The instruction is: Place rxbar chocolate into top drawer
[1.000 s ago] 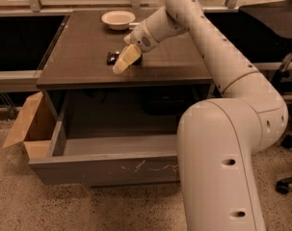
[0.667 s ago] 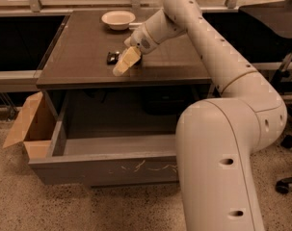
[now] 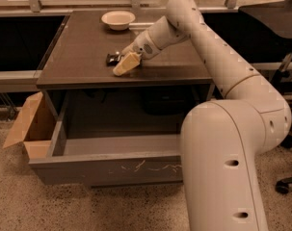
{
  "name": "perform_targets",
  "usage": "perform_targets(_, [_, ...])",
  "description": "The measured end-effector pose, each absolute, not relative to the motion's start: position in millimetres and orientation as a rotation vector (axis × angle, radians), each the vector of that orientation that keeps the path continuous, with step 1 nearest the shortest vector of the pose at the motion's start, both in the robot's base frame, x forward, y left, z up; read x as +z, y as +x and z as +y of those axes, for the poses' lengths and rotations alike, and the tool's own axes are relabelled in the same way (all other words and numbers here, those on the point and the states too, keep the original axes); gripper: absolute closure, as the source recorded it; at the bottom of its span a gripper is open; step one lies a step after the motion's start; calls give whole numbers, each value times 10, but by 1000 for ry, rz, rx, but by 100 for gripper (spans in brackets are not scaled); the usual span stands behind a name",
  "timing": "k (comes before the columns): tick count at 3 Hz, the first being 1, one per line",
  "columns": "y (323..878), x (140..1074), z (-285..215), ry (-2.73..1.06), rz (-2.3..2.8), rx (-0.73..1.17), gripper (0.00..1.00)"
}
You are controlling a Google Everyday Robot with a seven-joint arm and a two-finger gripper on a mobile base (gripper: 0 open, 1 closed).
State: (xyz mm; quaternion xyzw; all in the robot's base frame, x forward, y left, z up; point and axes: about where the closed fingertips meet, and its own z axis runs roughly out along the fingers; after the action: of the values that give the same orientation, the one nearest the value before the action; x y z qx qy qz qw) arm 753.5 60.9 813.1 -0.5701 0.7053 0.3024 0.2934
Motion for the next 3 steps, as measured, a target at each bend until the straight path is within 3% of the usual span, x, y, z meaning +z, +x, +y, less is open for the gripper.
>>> perform_targets(2, [7542,8227,613,-1519,1876,806,100])
perform_targets(3, [7458,8382,822,-1550,1759,834,100])
